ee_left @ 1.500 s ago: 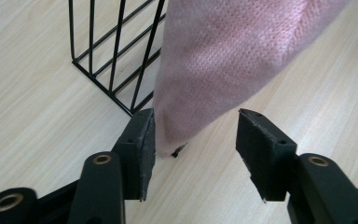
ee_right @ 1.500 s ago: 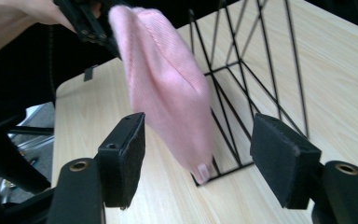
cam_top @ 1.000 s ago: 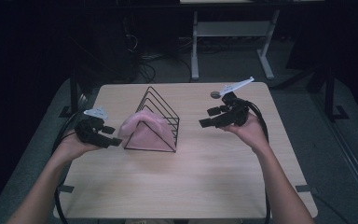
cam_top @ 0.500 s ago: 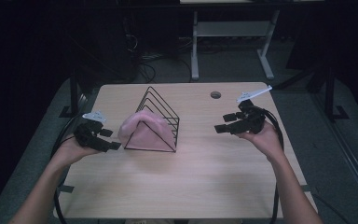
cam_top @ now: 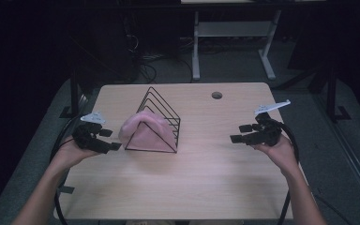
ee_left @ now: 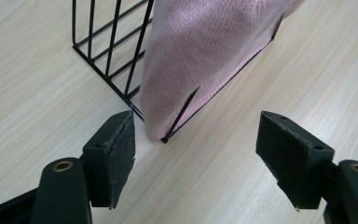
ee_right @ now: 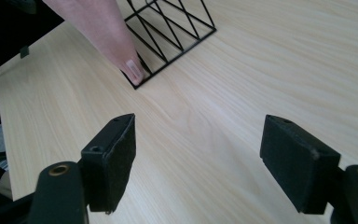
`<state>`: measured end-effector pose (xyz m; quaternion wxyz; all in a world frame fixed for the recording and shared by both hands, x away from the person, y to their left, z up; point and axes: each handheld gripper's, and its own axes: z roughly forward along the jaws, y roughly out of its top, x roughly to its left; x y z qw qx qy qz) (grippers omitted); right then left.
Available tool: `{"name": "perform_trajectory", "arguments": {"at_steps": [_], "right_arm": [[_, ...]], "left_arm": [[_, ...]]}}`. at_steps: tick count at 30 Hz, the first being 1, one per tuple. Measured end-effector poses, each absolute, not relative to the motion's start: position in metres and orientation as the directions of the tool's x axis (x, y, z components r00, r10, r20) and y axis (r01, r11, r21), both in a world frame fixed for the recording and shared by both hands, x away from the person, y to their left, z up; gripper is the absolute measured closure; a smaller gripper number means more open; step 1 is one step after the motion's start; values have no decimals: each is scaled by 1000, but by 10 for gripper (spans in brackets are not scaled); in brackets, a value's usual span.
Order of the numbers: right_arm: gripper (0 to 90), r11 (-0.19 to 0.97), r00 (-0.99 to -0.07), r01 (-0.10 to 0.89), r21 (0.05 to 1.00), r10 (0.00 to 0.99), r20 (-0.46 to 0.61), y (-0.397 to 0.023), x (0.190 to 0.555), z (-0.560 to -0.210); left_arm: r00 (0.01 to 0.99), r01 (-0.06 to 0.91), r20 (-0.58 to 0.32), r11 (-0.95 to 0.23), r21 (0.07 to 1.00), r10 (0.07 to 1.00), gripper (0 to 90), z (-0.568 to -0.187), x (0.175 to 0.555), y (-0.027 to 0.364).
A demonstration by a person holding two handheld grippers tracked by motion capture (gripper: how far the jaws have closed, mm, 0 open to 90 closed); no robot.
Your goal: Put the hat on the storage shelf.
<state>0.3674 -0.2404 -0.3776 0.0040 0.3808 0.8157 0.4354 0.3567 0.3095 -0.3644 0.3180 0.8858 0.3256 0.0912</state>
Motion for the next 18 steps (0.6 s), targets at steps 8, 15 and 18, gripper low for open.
{"name": "perform_trajectory", "arguments": {"at_steps": [8,15,18], "right_arm": [[262,293,-656,654,698,679,330,-270,349,-397],[262,272,-613,693,668,710,347,-289,329,-422],[262,258,-606,693,673,714,351,-295,318,-428]], "left_arm": [[764,506,-44,-556,659,644,280,-375,342,310],[727,519,-49,-503,691,685,279,-389,327,318],[701,533,-49,-477,699,711,279,-397,317,322]]}}
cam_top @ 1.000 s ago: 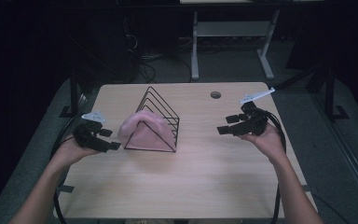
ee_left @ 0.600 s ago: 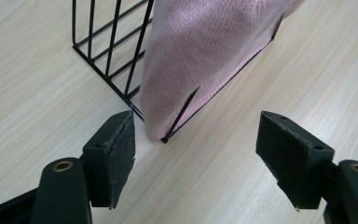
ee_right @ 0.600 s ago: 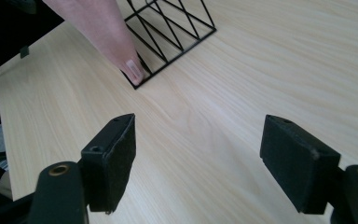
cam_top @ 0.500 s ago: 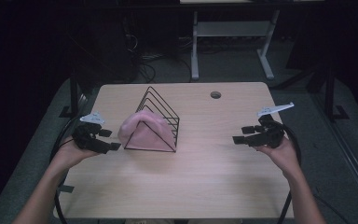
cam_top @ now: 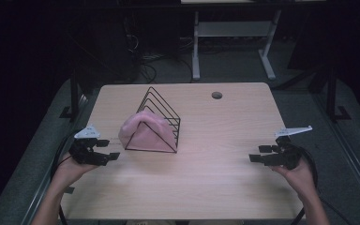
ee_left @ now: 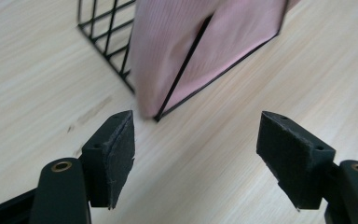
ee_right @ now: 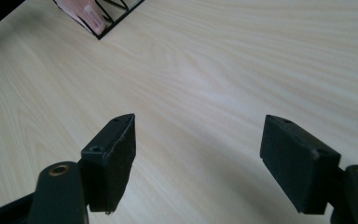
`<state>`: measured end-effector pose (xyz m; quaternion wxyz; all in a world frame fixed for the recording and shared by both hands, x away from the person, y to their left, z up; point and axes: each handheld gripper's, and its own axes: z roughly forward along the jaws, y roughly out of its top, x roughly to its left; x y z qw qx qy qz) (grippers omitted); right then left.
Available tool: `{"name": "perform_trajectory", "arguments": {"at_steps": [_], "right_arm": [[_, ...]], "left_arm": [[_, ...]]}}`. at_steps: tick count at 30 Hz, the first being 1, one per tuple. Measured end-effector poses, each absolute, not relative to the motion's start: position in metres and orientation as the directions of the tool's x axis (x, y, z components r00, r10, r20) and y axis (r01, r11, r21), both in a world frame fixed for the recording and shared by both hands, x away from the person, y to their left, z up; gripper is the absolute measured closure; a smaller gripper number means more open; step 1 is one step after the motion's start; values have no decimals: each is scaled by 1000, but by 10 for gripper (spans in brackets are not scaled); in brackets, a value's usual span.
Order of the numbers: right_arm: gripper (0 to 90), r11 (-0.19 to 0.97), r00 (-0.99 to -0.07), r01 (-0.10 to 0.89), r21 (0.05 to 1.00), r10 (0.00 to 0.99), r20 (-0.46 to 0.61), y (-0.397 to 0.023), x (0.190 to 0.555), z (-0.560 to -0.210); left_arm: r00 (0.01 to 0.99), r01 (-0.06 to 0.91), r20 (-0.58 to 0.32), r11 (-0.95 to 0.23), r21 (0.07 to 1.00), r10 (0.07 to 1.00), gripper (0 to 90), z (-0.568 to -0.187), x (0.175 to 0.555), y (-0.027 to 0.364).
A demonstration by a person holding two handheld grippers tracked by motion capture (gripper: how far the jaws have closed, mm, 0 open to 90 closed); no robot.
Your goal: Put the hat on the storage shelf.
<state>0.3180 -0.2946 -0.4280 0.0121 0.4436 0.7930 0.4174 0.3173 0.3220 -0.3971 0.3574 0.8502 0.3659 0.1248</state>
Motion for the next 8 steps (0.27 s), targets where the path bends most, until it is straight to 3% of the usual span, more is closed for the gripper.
{"name": "perform_trajectory", "arguments": {"at_steps": [8], "right_arm": [[254,287,-609,665,689,743,278,-289,277,-440]], "left_arm": [[627,553,-90,-361,751,774,280,-427,292,321]]}}
